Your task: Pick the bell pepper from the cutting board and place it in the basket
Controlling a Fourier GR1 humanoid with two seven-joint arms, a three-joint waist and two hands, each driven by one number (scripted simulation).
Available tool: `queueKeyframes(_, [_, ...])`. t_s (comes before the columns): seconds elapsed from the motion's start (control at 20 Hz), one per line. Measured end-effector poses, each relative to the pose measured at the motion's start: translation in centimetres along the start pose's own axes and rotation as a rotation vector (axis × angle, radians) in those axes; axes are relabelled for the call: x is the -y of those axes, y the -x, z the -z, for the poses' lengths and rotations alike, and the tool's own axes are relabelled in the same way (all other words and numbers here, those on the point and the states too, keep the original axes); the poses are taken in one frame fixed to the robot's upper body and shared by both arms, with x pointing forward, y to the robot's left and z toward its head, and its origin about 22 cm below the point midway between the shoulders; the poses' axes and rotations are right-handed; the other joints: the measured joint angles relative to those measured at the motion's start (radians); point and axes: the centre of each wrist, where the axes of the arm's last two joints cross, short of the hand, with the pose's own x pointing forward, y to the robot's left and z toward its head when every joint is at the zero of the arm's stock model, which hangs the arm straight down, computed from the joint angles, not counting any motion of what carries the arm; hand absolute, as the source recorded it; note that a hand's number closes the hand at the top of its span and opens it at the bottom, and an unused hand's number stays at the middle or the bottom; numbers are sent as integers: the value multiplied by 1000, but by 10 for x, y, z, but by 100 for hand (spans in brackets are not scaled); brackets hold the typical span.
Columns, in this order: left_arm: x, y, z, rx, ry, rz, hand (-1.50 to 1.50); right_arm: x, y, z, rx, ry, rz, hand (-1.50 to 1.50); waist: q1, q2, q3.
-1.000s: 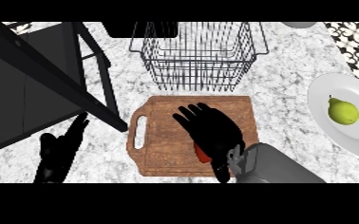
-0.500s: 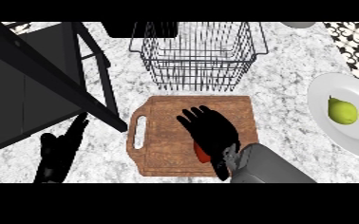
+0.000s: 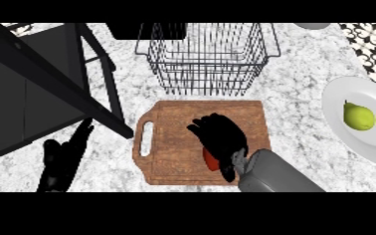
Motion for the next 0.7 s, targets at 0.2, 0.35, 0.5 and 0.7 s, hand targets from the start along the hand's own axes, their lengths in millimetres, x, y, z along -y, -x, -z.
queueKeyframes(0.2, [-3, 1, 0, 5, 3, 1, 0, -3, 2, 1, 35, 22, -61, 150, 0, 0, 1])
queueKeyframes(0.35, [0, -1, -1, 5, 1, 1, 0, -6, 5, 5, 52, 47, -111, 150, 3, -1, 1])
queueKeyframes(0.5, [-2, 1, 1, 2, 3, 7, 0, -7, 10, 8, 66, 68, -138, 150, 2, -2, 1])
queueKeyframes(0.7, [-5, 0, -1, 1, 3, 6, 0, -7, -4, 16, 56, 88, -146, 150, 3, -3, 1])
